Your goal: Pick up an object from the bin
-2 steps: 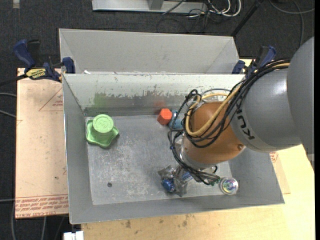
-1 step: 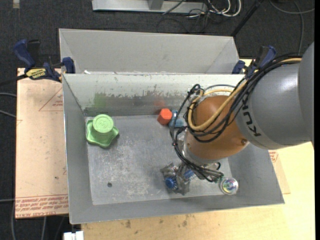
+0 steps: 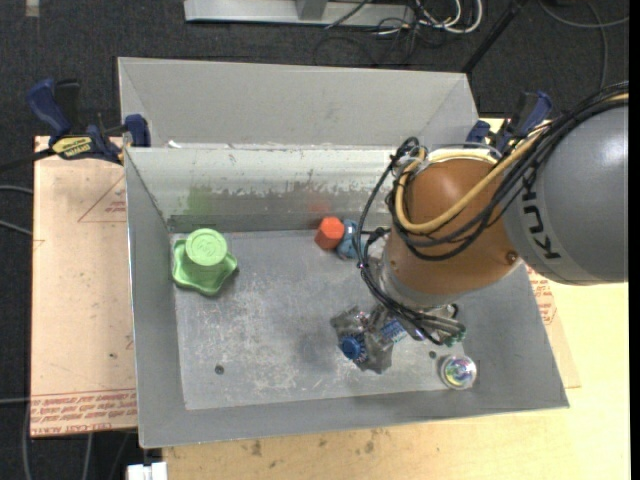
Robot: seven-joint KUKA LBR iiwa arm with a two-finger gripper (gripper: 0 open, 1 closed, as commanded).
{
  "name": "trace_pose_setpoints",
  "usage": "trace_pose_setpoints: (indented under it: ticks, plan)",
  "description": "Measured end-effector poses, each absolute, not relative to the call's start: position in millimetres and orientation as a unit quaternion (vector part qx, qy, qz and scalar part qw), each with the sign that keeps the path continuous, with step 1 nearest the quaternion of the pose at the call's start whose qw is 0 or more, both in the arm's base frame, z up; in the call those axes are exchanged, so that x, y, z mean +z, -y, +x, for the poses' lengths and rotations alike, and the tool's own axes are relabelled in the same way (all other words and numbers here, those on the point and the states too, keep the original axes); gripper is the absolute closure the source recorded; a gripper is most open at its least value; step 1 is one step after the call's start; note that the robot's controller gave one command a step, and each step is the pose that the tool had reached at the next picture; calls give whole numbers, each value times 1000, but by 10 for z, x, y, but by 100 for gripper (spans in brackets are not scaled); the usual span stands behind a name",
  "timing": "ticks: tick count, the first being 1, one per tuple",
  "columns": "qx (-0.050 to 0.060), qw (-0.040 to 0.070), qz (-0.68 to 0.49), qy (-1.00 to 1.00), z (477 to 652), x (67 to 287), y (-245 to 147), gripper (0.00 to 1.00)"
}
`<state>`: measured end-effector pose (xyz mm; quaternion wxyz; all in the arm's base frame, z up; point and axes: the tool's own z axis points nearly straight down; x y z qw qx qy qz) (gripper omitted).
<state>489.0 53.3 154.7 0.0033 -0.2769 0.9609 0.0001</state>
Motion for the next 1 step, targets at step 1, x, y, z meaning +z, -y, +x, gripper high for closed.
trace_pose_setpoints:
  ticks: [1]
  plan:
    - [0, 2, -276, -961, 4895, 1772, -541, 100]
